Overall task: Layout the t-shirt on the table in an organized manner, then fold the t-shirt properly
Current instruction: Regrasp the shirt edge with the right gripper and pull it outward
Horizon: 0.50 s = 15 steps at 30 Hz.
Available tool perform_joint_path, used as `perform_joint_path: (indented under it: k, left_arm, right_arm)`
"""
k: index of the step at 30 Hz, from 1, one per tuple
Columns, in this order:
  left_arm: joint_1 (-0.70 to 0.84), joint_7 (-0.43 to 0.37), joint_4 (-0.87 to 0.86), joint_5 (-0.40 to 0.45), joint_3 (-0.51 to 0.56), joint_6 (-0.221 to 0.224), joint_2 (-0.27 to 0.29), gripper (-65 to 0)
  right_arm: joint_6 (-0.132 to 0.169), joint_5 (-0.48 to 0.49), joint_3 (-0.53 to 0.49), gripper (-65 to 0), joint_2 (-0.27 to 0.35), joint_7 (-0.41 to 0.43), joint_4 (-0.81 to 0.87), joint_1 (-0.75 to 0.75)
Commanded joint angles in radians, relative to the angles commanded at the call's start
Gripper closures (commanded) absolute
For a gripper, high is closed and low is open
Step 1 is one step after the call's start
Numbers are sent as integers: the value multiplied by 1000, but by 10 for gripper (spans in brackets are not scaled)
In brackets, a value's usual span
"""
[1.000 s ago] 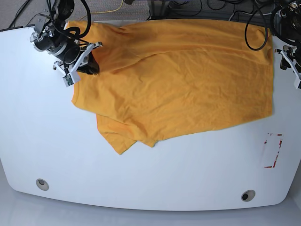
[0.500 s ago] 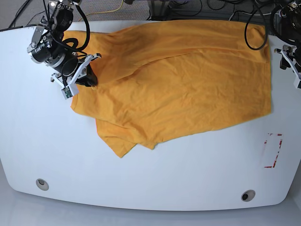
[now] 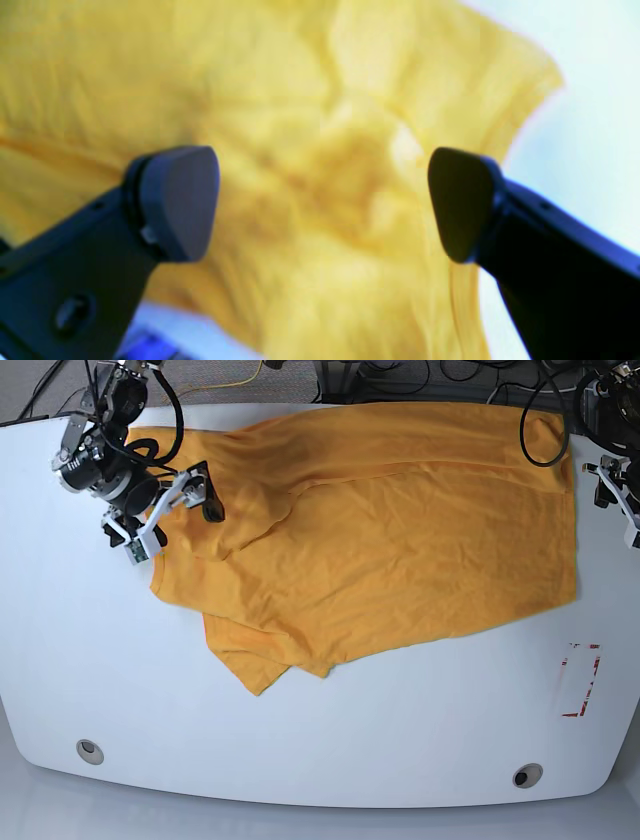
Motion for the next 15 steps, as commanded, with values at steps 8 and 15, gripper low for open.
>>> perform_joint_path:
  k: [8,15]
  left_arm:
    - [43,-6,-2,2,-21,0,31,-288]
    - [52,-6,-2,2,-57,0,63,-288]
  right_arm:
    - [0,-9,183,-650,-2,5,-5,-118]
    - [0,-11,221,-650,2,6,-54,-137]
